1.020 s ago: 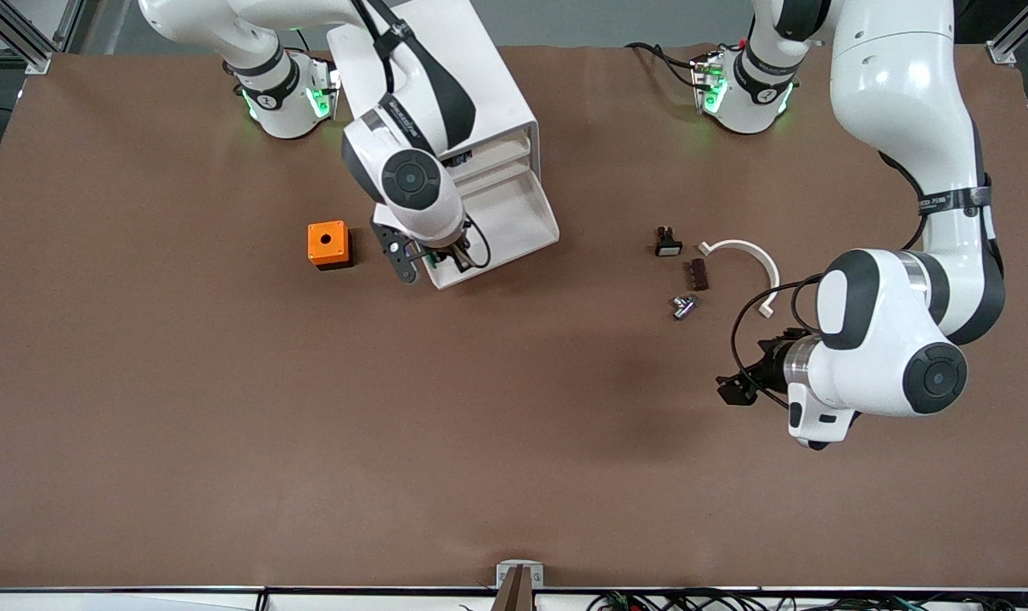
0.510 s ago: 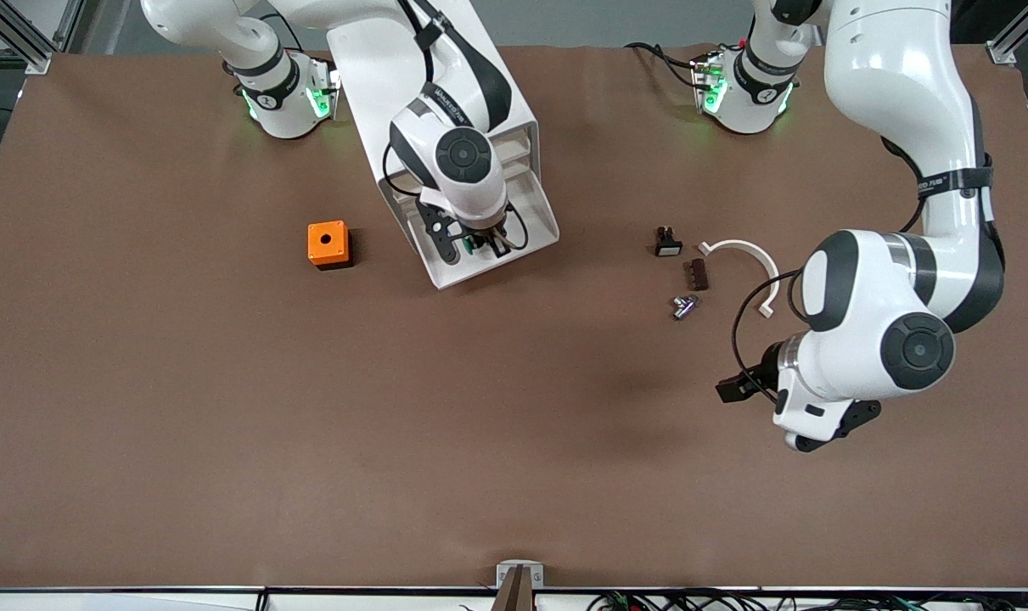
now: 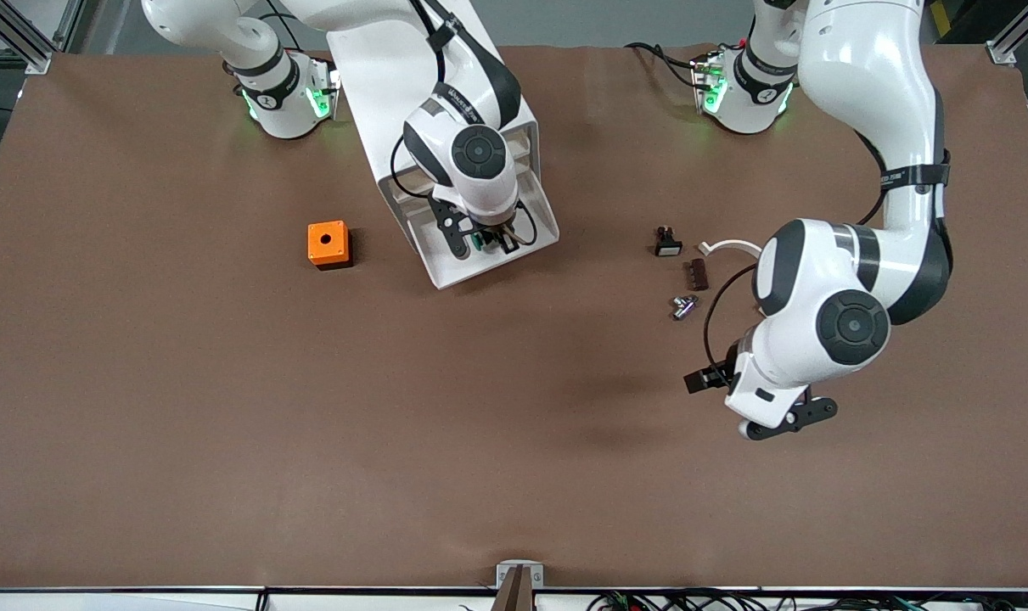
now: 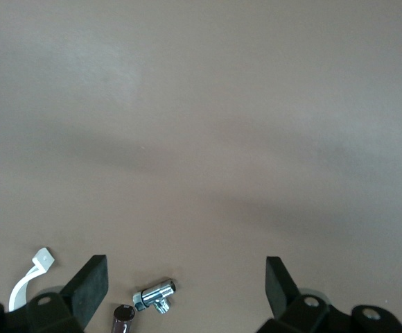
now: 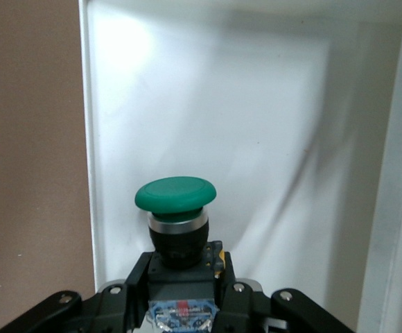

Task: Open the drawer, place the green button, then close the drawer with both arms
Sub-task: 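Release the button in the drawer and lift the right gripper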

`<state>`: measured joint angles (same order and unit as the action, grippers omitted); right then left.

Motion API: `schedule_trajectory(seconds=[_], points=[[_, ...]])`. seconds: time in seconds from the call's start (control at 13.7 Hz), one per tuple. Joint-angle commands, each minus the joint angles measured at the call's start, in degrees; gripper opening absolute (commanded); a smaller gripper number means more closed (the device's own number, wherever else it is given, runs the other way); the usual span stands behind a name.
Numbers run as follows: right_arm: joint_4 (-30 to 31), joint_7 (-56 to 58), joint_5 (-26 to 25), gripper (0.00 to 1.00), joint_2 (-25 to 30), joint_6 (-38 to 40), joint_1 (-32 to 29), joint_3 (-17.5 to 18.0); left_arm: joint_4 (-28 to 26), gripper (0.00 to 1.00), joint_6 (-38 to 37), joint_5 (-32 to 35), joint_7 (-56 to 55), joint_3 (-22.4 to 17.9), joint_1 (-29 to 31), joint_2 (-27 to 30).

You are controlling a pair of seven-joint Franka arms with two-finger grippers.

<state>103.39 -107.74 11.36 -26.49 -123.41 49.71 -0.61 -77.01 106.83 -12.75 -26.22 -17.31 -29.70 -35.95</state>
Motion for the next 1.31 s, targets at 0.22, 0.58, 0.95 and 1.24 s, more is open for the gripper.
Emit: schedule_trajectory(seconds=[0.22, 0.58, 0.95, 1.24], points=[[0.4, -0.8, 0.9, 0.64, -0.1, 0.1, 0.4, -0.4, -2.3, 1.00, 1.3, 1.4, 1.0, 0.7, -1.6, 2.5], [-2.0, 0.1, 0.9, 1.00, 1.9, 8.4, -2.4, -0.7, -2.2, 1.00, 1.3, 1.6, 1.0, 0.7, -2.7, 3.9], [-18.5, 5.5, 1.4, 1.00, 3.6, 34.9, -12.1, -0.7, -2.4, 1.00, 3.6, 1.5, 0.7, 0.9, -5.7, 2.7], [-23.0, 15.9, 1.2, 1.00, 8.3, 44.9, -19.5, -0.7, -2.2, 1.00, 7.9, 1.5, 1.0, 1.0, -9.5, -1.1]])
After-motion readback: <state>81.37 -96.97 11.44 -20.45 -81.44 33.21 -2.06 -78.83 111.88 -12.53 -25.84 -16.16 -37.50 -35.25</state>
